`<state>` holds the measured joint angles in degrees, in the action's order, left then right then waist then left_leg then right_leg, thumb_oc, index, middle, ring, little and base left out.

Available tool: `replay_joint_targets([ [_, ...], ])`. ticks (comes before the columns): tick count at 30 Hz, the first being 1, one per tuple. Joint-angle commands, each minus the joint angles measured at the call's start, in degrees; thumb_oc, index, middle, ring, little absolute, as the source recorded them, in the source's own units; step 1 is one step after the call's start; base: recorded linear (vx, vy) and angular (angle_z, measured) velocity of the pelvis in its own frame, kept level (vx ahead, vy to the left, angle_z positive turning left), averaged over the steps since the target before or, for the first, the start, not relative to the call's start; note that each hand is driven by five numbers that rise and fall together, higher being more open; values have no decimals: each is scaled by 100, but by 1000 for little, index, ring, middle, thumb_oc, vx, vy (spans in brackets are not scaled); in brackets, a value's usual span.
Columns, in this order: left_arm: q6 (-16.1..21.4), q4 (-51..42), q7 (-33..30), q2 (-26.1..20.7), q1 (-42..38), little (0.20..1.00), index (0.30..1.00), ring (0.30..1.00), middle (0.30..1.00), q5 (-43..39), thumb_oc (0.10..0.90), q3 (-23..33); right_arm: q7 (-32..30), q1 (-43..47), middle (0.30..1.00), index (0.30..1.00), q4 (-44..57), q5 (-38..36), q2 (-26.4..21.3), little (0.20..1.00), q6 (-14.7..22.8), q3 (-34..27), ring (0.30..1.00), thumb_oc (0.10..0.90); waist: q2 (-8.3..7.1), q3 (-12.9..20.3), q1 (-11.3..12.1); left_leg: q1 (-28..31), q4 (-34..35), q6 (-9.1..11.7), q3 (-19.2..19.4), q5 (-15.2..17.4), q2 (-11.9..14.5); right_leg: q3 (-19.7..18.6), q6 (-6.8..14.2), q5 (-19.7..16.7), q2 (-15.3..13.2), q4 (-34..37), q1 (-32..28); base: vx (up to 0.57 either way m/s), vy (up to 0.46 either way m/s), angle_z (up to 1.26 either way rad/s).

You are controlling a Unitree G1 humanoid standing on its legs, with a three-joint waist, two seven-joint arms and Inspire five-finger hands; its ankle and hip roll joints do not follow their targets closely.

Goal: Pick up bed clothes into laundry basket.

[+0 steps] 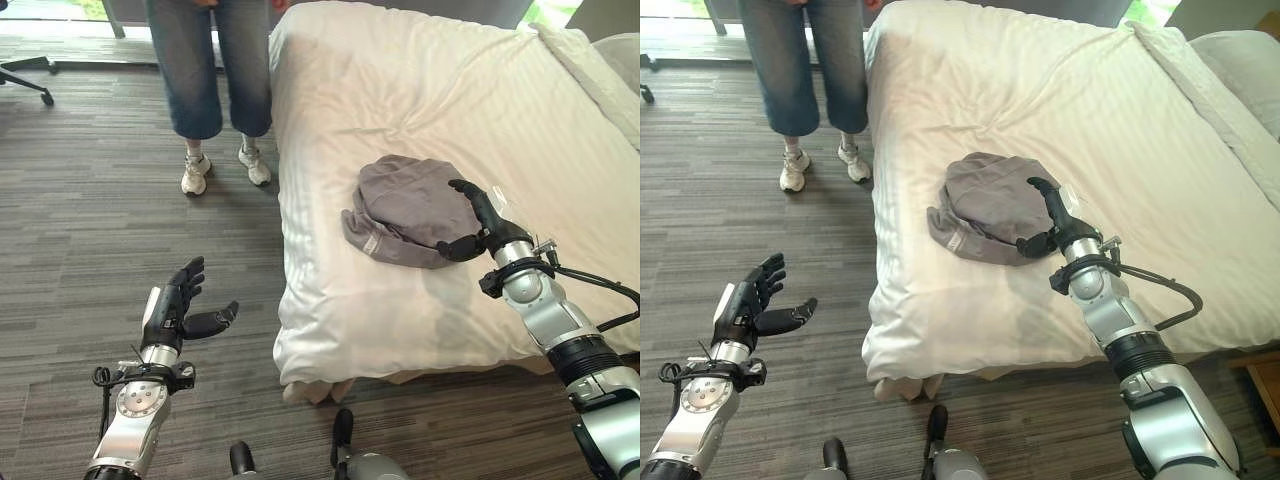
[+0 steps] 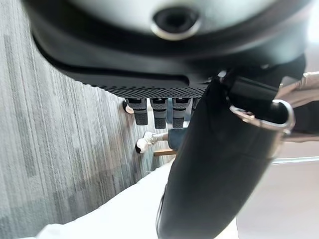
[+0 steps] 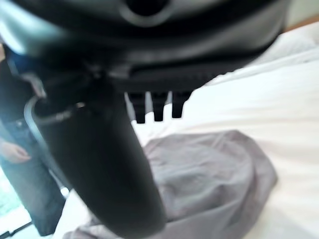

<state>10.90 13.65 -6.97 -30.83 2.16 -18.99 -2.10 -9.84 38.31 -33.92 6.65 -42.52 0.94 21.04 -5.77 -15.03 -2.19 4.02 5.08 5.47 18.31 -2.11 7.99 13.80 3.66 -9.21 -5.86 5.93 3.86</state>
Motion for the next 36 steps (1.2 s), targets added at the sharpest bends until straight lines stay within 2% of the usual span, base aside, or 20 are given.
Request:
replay_joint_targets([
  [1, 584, -416, 18, -428, -333, 900, 900, 900, 900, 26, 800, -11, -280, 1410, 900, 900, -327, 7, -160, 900, 203, 208, 900, 800, 93, 211, 68, -35, -8, 35, 310, 301, -39, -58, 574, 574, -528, -93, -188, 11, -49, 6],
  [4, 596, -418, 24, -444, -313, 900, 900, 900, 900, 9, 800, 0, -283, 1521, 900, 900, -352, -9, -230, 900, 219, 257, 900, 800, 143, 191, 73, -84, -8, 50, 310, 278, -33, -47, 568, 582, -526, -93, -152, 8, -48, 5],
  [7, 670, -444, 51, -475, -305, 900, 900, 900, 900, -78, 800, -5, -333, 2163, 900, 900, -476, -79, -382, 900, 267, 509, 900, 800, 420, -5, 109, -394, -8, 118, 258, 107, -17, -113, 531, 574, -490, -93, 134, -20, -74, 3],
  [9, 670, -444, 51, -472, -306, 900, 900, 900, 900, -79, 800, -3, -333, 2168, 900, 900, -478, -80, -382, 900, 268, 514, 900, 800, 423, -2, 107, -399, -8, 118, 257, 106, -16, -112, 530, 573, -489, -93, 138, -8, -16, 0],
  [13, 692, -396, -23, -339, -417, 900, 900, 900, 900, -178, 800, -30, -462, 2168, 900, 900, -921, -270, -259, 900, 246, 446, 900, 800, 624, -115, 106, -672, -8, 180, 232, -20, 44, -140, 491, 587, -426, -93, 378, -10, -38, 3],
  [14, 692, -395, -24, -339, -417, 900, 900, 900, 900, -178, 800, -31, -462, 2169, 740, 740, -923, -271, -259, 740, 247, 446, 740, 693, 625, -113, 106, -673, -8, 181, 232, -21, 45, -140, 490, 587, -425, -93, 379, 2, -28, 4],
  [15, 692, -389, -31, -318, -443, 900, 900, 900, 900, -182, 800, -49, -461, 2132, 300, 300, -1035, -296, -210, 300, 237, 443, 300, 400, 641, -108, 112, -680, -8, 186, 217, -22, 55, -146, 486, 604, -410, -93, 382, 19, -32, 3],
  [21, 653, -438, -75, -211, -502, 900, 900, 900, 900, -140, 800, -134, -447, 1954, 300, 300, -1223, -357, -120, 300, 170, 396, 300, 400, 606, -51, 33, -501, -8, 221, 248, 15, 133, -189, 450, 702, -315, -93, 218, 6, -11, 0],
  [23, 623, -509, -38, -174, -415, 900, 900, 900, 900, -124, 800, -125, -442, 1886, 300, 300, -1085, -355, -243, 300, 173, 331, 300, 400, 532, -15, -17, -293, -8, 193, 241, 63, 140, -273, 413, 810, -269, -93, 52, 46, -23, 2],
  [24, 595, -559, -25, -166, -330, 900, 900, 900, 900, -129, 800, -69, -471, 1946, 300, 300, -881, -325, -342, 300, 185, 313, 300, 400, 383, -20, 2, -253, -420, 185, 73, 267, 109, -408, 376, 875, -246, -93, -95, 0, 0, 0],
  [25, 594, -561, -25, -167, -329, 900, 900, 900, 900, -129, 800, -67, -471, 1944, 300, 300, -879, -324, -341, 300, 184, 312, 300, 400, 383, -24, 2, -264, -451, 185, 70, 286, 115, -408, 376, 876, -245, -93, -99, -2, -3, -7],
  [26, 601, -569, -51, -158, -270, 900, 900, 900, 900, -161, 800, -13, -486, 2038, 300, 300, -789, -336, -444, 300, 191, 331, 300, 400, 270, -16, 52, -394, -868, 214, -234, 388, 76, -550, 346, 857, -226, -93, -124, -26, 45, -16],
  [27, 616, -556, -99, -97, -166, 900, 900, 900, 900, -221, 800, 41, -492, 2118, 300, 300, -551, -355, -554, 300, 198, 370, 300, 400, 157, -5, 151, -474, -1170, 274, -722, 368, 45, -740, 326, 818, -182, -93, -145, -39, 77, -39],
  [28, 627, -504, -160, 45, -26, 900, 900, 900, 900, -349, 800, 98, -479, 2308, 300, 300, -271, -448, -749, 300, 252, 470, 300, 400, -47, 99, 316, -346, -1147, 241, -1576, 693, -38, -1040, 311, 788, -126, -93, -215, -31, 69, -61],
  [29, 627, -504, -160, 45, -29, 900, 900, 900, 900, -349, 800, 100, -479, 2312, 300, 300, -272, -449, -749, 300, 252, 471, 300, 400, -56, 103, 313, -354, -1130, 238, -1576, 667, -50, -1042, 312, 777, -137, -93, -200, 3, 60, -123],
  [30, 605, -459, -173, 104, 19, 900, 900, 900, 900, -371, 800, 113, -463, 2462, 300, 300, -173, -482, -942, 300, 263, 479, 300, 400, -105, 225, 287, -122, -813, 177, -1675, 803, -43, -1106, 318, 748, -119, -93, -224, 49, 70, -149],
  [32, 542, -351, -100, 151, 46, 900, 900, 900, 900, -406, 800, 33, -451, 2557, 300, 300, -74, -578, -1376, 300, 294, 391, 300, 400, -148, 462, 115, 187, -365, 161, -1439, 708, 61, -1062, 353, 706, -152, -121, -234, 48, 125, -81],
  [33, 542, -350, -100, 151, 46, 900, 900, 900, 900, -406, 800, 32, -450, 2556, 300, 300, -73, -578, -1377, 300, 294, 390, 300, 400, -148, 459, 117, 194, -358, 161, -1438, 704, 62, -1062, 353, 706, -152, -121, -238, -18, 210, 9],
  [34, 532, -241, -146, 107, 3, 900, 900, 900, 900, -427, 800, 16, -507, 2680, 300, 300, 145, -670, -1733, 300, 300, 352, 300, 400, -231, 602, -81, 416, -12, 143, -1344, 592, 30, -1039, 416, 620, -191, -264, -221, -60, 210, 3],
  [36, 521, -178, -199, 66, -60, 900, 900, 900, 900, -400, 800, 62, -618, 2738, 300, 300, 340, -702, -2049, 300, 285, 257, 300, 400, -306, 678, -232, 471, -8, 97, -1230, 625, -14, -1089, 489, 607, -225, -317, -236, -81, 235, 14],
])
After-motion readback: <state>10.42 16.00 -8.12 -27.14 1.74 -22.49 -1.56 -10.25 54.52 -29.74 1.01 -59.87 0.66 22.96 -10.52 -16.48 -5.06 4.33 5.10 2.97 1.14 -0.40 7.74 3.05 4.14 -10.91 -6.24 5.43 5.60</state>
